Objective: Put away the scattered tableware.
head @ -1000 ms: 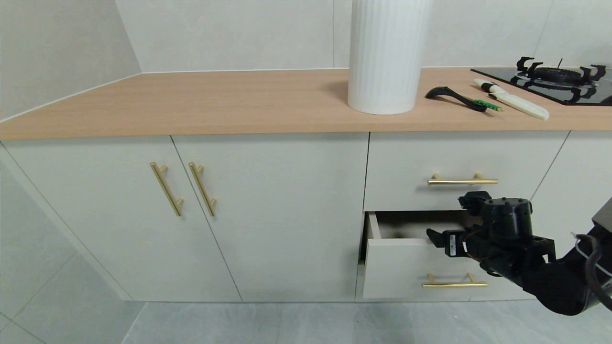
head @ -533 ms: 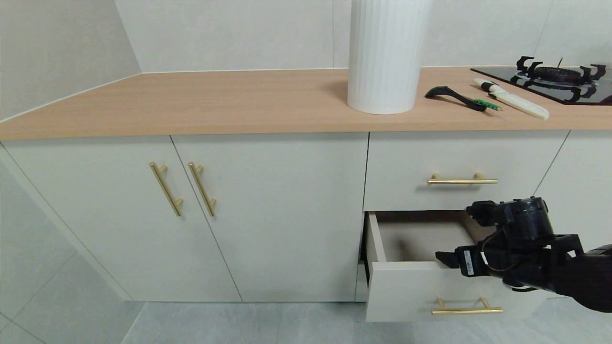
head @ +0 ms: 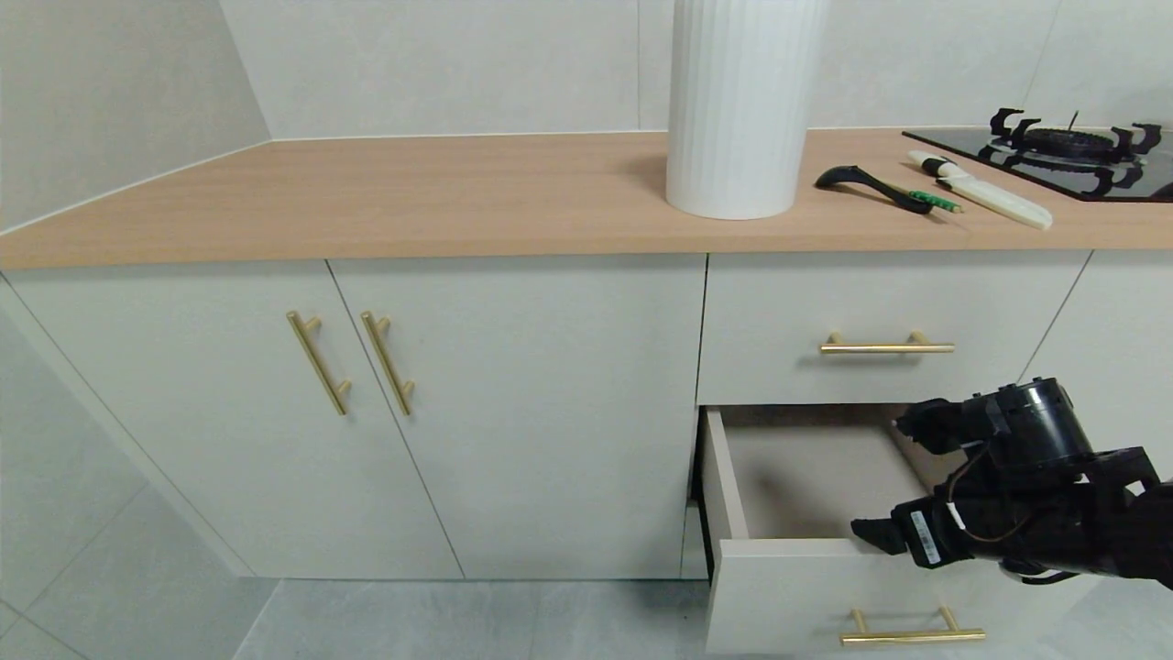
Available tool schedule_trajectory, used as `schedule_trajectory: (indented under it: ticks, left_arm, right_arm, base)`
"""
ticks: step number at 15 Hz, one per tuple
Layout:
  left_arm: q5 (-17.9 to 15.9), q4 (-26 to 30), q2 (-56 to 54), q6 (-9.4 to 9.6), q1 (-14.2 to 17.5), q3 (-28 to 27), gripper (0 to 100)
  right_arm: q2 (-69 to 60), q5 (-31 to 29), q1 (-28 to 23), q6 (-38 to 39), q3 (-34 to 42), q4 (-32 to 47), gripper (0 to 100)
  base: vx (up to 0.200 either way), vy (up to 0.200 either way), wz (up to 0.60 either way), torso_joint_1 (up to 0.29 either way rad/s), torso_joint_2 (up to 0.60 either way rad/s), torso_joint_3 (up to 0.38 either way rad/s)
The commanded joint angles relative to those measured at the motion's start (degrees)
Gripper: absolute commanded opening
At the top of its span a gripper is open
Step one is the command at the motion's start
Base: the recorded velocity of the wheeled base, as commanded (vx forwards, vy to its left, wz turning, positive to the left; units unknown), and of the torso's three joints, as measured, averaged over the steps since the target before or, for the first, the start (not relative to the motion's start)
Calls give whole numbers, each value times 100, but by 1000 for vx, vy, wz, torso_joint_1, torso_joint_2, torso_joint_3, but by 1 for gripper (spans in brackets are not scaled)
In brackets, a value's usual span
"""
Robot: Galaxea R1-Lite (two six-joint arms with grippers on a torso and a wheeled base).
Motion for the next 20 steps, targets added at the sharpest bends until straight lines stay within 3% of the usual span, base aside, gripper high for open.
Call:
schedule_trajectory:
  ticks: [1, 6, 13, 20]
  left_arm:
    - [-2, 1, 2, 2, 0, 0, 100]
    - [-2, 1, 2, 2, 0, 0, 100]
    - [-2, 1, 2, 2, 0, 0, 100]
    - [-2, 1, 2, 2, 0, 0, 100]
  right_arm:
    - [-87, -3, 18, -70, 6, 159, 100]
    - [-333, 129, 44, -378, 15, 923, 100]
    - [-781, 216, 404, -835, 6, 2576, 100]
    - [-886, 216, 624, -1099, 24, 3297, 100]
  base:
    - [0, 0, 0, 0, 0, 0]
    - [0, 0, 0, 0, 0, 0]
    - [0, 0, 0, 0, 0, 0]
    - [0, 0, 0, 0, 0, 0]
